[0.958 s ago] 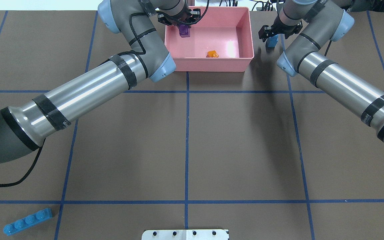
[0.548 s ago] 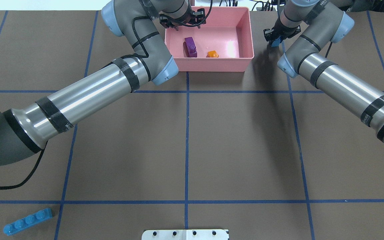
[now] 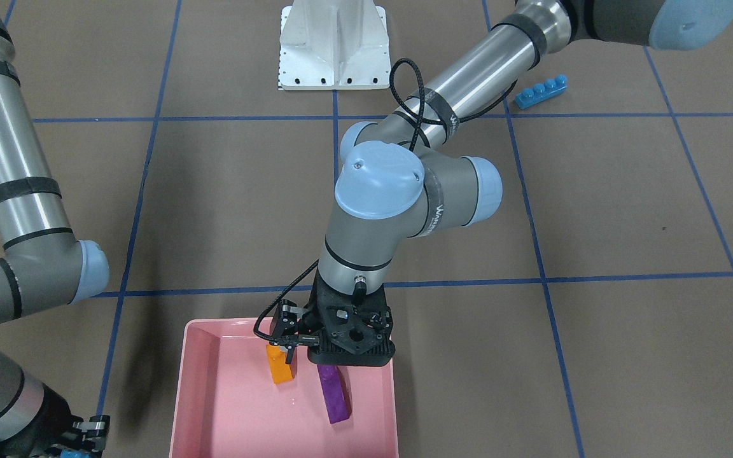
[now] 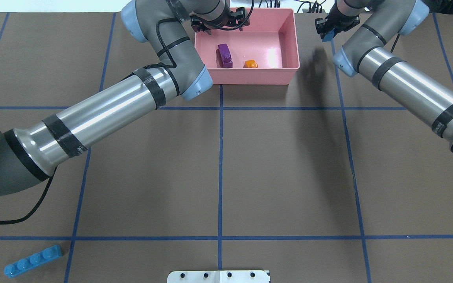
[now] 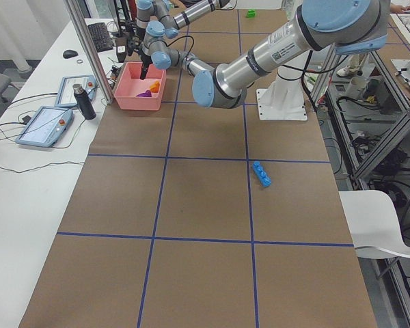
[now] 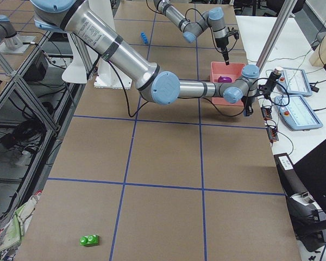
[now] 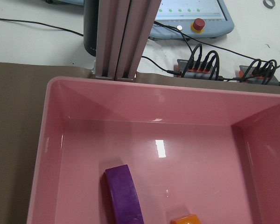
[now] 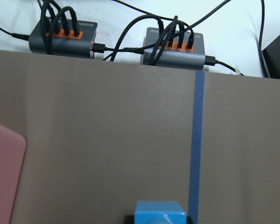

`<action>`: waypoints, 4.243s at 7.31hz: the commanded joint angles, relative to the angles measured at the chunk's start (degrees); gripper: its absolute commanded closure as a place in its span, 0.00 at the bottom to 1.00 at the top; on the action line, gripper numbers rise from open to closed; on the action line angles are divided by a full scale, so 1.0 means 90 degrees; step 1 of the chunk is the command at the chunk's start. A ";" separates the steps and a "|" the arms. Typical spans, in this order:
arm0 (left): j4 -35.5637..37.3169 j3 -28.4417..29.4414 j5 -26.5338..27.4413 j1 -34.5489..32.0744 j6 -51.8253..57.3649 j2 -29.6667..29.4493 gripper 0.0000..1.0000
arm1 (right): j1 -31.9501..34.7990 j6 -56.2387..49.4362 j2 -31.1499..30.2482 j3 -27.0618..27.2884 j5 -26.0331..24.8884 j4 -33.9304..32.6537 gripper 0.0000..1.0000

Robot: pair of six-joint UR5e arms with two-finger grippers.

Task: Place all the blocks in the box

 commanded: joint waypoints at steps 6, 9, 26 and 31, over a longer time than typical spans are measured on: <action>0.3638 -0.4210 -0.1299 -0.0562 0.1434 0.2219 0.01 | -0.0154 0.0553 0.1116 0.1319 0.0519 -0.1812 1.00; 0.3729 -0.5892 -0.1445 -0.0532 0.1486 0.3802 0.01 | -0.1140 0.0787 0.1264 0.0970 -0.1023 -0.0831 1.00; 0.4003 -0.8962 -0.0069 0.3324 0.2131 0.8258 0.00 | -0.0119 0.0393 -0.4266 0.7848 0.0653 -0.4371 0.00; 0.4022 -0.8973 0.0175 0.3609 0.2131 0.8874 0.01 | 0.0233 -0.1174 -0.5590 0.8096 0.0653 -0.4332 0.00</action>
